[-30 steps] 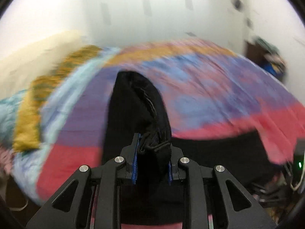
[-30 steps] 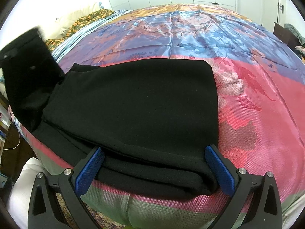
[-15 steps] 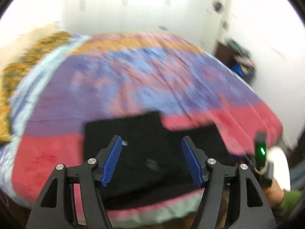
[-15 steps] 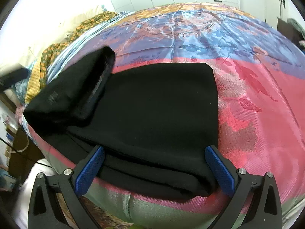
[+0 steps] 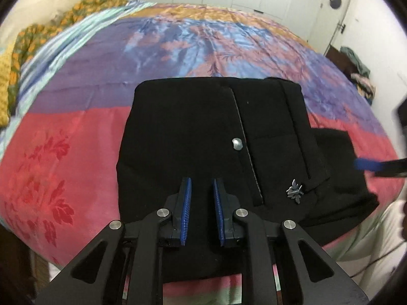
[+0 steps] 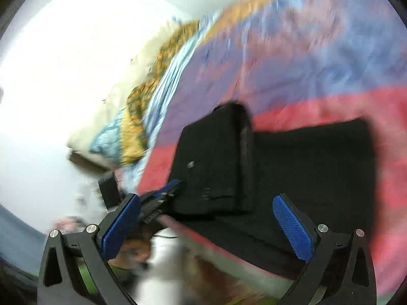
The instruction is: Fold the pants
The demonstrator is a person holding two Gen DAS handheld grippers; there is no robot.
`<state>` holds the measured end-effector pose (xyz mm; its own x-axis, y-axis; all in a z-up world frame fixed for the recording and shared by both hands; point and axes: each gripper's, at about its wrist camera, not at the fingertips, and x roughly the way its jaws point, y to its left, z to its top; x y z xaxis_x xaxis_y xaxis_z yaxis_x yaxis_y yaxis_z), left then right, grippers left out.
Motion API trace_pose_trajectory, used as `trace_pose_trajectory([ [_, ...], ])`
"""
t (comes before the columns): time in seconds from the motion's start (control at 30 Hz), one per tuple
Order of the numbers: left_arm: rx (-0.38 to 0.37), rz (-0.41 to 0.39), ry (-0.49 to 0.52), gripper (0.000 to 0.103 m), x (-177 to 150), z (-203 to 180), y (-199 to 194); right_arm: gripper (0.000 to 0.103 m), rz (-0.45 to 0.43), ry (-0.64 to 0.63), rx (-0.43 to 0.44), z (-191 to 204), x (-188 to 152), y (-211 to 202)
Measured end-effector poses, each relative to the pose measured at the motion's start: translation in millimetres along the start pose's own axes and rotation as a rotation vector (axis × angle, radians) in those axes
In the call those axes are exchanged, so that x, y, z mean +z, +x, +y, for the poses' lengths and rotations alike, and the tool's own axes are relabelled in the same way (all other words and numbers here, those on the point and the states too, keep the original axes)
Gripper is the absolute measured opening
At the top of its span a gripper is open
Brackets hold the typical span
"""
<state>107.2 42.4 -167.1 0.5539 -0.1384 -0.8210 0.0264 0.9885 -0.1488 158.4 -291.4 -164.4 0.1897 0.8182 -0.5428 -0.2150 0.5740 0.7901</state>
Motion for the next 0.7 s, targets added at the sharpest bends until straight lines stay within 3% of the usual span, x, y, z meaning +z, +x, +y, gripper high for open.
trace_pose_trajectory([
  [0.13, 0.016, 0.001, 0.029, 0.016, -3.9, -7.4, 4.8, 0.097, 0.163, 0.047, -0.069, -24.6, 21.9, 64.4],
  [0.23, 0.015, -0.004, 0.020, 0.016, -5.7, -7.2, 8.9, 0.092, 0.204, 0.034, -0.044, -23.0, 27.5, 89.4],
  [0.33, 0.012, -0.007, 0.010, 0.016, -3.5, -5.3, 15.1, 0.076, 0.211, 0.029, -0.054, -18.8, 26.8, 99.7],
  [0.4, 0.022, -0.009, 0.016, 0.016, -2.8, -6.5, 17.1, 0.047, 0.223, -0.011, -0.134, -14.1, 25.5, 108.6],
  [0.5, 0.040, -0.001, 0.030, 0.016, 1.8, -8.3, 12.2, 0.027, 0.206, -0.100, -0.203, 5.1, 22.0, 110.9],
  [0.57, 0.012, 0.016, -0.005, 0.016, 12.9, -3.3, -4.5, 0.022, 0.176, -0.143, -0.172, 21.3, 21.2, 100.0],
  [0.63, -0.059, -0.050, -0.058, 0.027, 26.9, 5.4, -39.7, 0.021, 0.120, -0.156, -0.094, 39.1, 22.6, 75.0],
  [0.7, -0.050, -0.117, -0.051, 0.039, 37.4, 8.1, -65.3, 0.020, 0.067, -0.169, -0.061, 52.6, 24.3, 45.9],
])
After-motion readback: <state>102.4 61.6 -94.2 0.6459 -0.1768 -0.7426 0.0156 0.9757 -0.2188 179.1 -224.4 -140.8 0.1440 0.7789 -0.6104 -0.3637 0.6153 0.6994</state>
